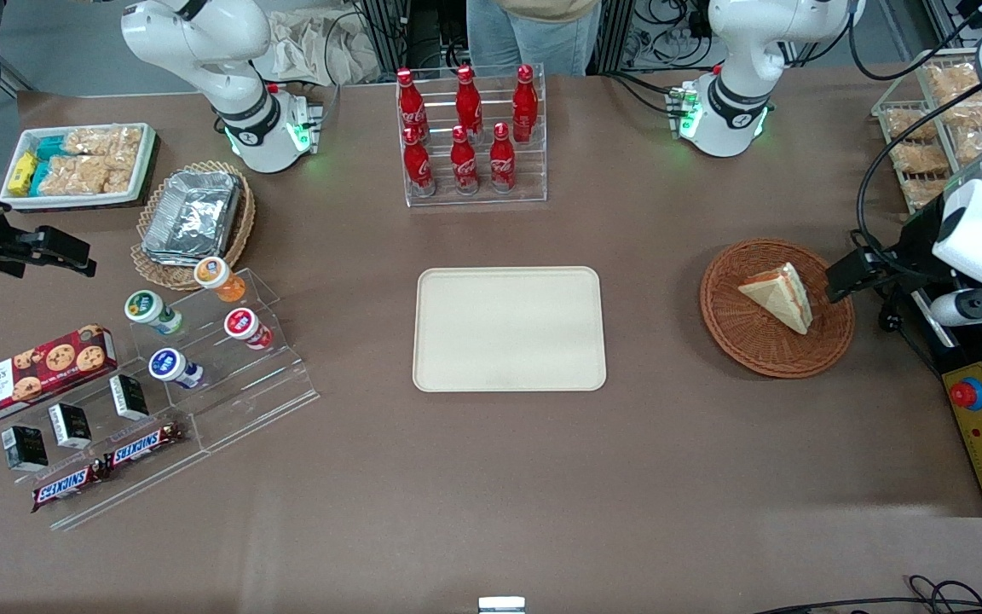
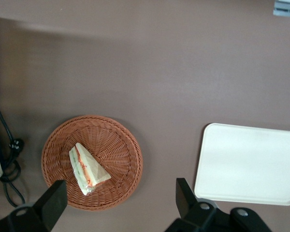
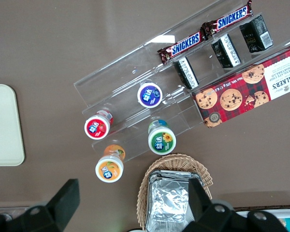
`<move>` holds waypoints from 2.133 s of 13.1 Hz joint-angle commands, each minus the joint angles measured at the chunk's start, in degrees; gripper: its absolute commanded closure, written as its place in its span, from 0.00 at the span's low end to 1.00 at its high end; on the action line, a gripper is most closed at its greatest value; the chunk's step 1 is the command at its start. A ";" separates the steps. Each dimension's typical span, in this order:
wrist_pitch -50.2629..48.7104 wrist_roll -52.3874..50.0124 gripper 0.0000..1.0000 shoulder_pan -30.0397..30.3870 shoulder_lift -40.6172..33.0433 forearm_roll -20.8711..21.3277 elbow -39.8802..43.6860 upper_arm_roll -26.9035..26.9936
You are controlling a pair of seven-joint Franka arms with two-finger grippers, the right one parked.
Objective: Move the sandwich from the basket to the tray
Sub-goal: 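Move the left gripper over the wrapped sandwich in the wicker basket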
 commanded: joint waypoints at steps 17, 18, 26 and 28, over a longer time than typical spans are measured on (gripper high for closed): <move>-4.43 -11.14 0.00 -0.09 0.00 6.74 -0.57 1.54; -4.43 -14.56 0.00 -0.09 -1.22 8.49 -2.40 1.46; 10.83 -28.29 0.00 0.00 -22.47 9.30 -38.67 3.12; 15.60 -29.18 0.00 0.00 -24.26 9.13 -44.41 4.00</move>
